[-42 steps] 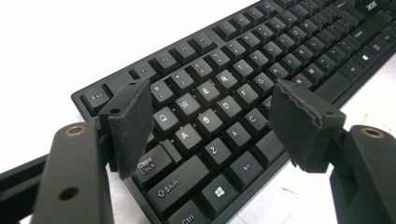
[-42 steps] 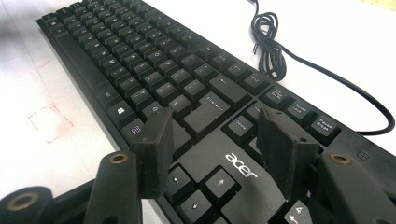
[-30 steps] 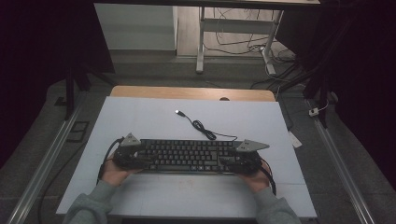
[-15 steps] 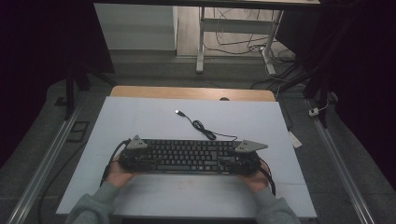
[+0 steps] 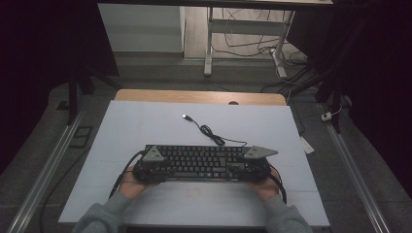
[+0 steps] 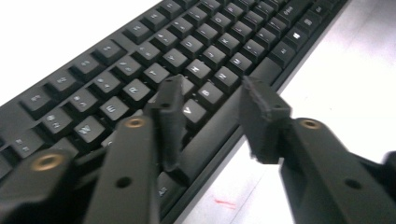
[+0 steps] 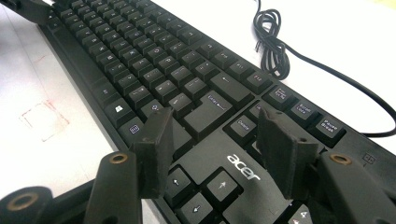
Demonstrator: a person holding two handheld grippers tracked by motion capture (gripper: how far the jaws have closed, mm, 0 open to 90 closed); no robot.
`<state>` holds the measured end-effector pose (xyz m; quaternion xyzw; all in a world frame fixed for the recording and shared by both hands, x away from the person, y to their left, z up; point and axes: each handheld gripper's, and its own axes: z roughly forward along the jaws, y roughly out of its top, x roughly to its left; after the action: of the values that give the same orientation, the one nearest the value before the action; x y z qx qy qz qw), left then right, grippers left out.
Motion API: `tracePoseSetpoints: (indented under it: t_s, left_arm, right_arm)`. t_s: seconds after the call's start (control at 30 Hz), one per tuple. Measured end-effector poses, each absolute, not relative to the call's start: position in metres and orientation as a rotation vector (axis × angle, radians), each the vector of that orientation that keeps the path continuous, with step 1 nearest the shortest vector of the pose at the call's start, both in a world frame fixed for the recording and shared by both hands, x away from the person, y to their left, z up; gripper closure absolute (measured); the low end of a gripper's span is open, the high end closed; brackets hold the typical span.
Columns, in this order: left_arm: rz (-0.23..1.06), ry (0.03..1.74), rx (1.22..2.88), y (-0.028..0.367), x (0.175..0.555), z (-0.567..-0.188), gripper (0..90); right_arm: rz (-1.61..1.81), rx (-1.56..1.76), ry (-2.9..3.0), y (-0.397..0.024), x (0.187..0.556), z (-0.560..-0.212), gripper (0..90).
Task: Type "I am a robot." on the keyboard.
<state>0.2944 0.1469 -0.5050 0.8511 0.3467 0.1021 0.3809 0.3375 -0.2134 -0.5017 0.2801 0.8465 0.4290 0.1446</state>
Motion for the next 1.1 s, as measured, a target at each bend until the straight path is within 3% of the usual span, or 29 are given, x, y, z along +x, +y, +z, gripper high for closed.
tracePoseSetpoints:
  t_s: [0.3,1.1]
  left_arm:
    - [0.233,0.865,2.222,0.138,0.297,-0.513,88.0]
    - [0.243,0.87,2.26,0.135,0.299,-0.521,88.5]
  right_arm:
    - [1.238,0.807,2.444,-0.213,0.338,-0.502,46.7]
    - [1.227,0.803,2.447,-0.212,0.338,-0.503,46.6]
